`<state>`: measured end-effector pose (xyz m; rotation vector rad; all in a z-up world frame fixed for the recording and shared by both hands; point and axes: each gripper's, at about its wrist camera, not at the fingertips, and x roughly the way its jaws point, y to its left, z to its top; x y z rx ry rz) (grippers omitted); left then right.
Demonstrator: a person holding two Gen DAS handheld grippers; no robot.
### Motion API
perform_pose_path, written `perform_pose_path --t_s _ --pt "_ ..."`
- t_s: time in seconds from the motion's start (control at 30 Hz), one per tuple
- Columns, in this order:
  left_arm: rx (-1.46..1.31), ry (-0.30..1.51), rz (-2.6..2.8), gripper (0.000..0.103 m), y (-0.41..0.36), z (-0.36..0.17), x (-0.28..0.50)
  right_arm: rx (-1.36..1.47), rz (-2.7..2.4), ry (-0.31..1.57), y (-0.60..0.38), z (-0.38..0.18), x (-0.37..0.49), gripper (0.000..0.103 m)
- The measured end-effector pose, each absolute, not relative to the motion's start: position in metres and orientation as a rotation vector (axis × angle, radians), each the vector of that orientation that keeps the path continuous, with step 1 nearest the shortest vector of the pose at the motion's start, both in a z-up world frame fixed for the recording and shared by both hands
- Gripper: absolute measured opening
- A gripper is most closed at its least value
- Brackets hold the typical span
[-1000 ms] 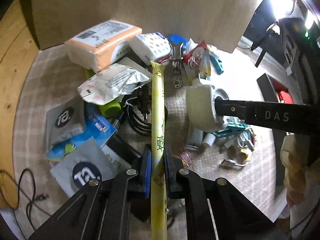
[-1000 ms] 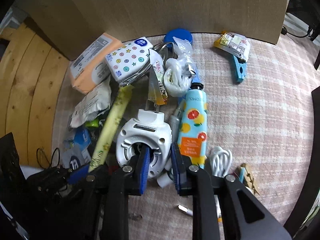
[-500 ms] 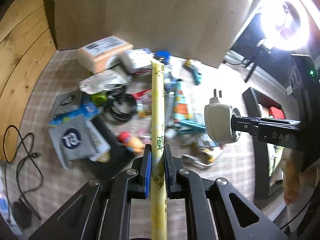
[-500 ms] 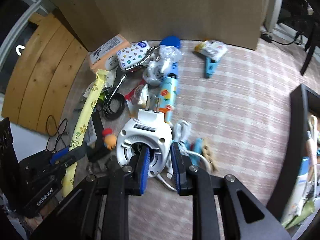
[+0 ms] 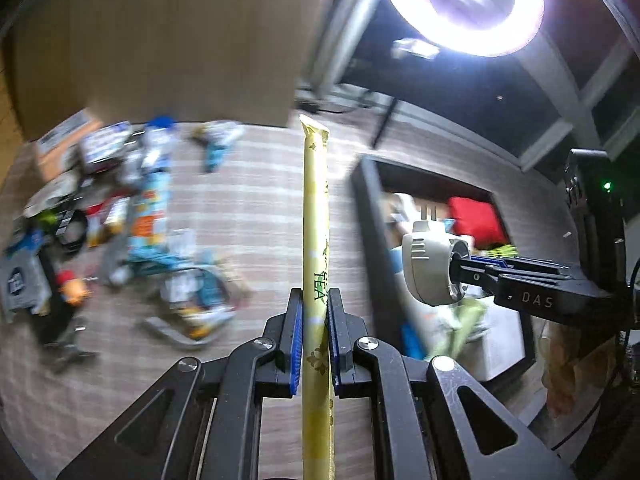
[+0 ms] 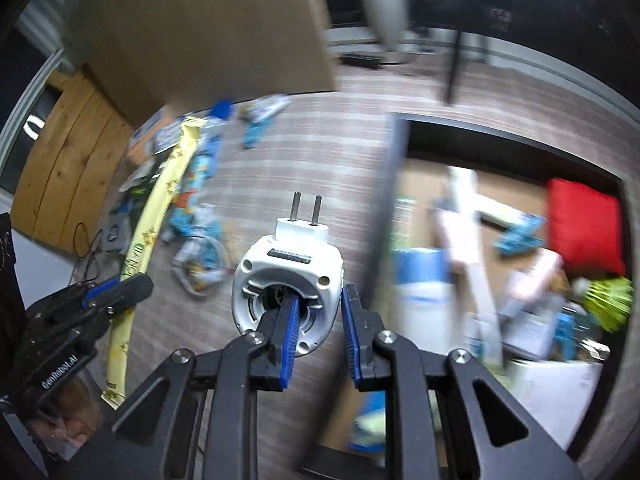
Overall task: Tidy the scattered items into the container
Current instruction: 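Carry the yellow tube and white plug to the tray and open both grippers, then move both grippers back over the clutter pile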
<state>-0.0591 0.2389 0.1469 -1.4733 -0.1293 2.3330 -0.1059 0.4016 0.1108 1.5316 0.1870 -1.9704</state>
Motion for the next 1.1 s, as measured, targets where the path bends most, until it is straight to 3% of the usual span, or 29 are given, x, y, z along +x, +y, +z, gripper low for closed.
perform_pose_path --t_s 0.53,0.57,0.6,0.67,0.73,1.1 --pt "-1.450 -0.091 2.192 0.010 0.397 0.132 -0.054 1.637 -2.181 0.111 0.582 0.115 -0.158 0.020" --pt "-1.442 -0.078 2.208 0.014 0.403 0.133 -0.055 1.640 -2.187 0.112 0.587 0.115 -0.158 0.021" --pt "-1.449 -0.057 2.214 0.034 0.407 0.132 -0.055 1.642 -2.187 0.115 0.588 0.115 -0.158 0.021" --pt "-1.464 -0.018 2.211 0.056 0.411 0.130 -0.054 1.647 -2.196 0.120 0.594 0.116 -0.158 0.026" --pt "-1.446 0.024 2.235 0.053 0.410 0.131 -0.049 1.634 -2.224 0.111 0.598 0.119 -0.158 0.039" --pt "-1.494 0.009 2.332 0.052 0.344 0.129 -0.048 1.554 -2.142 0.071 0.560 0.121 -0.151 0.039"
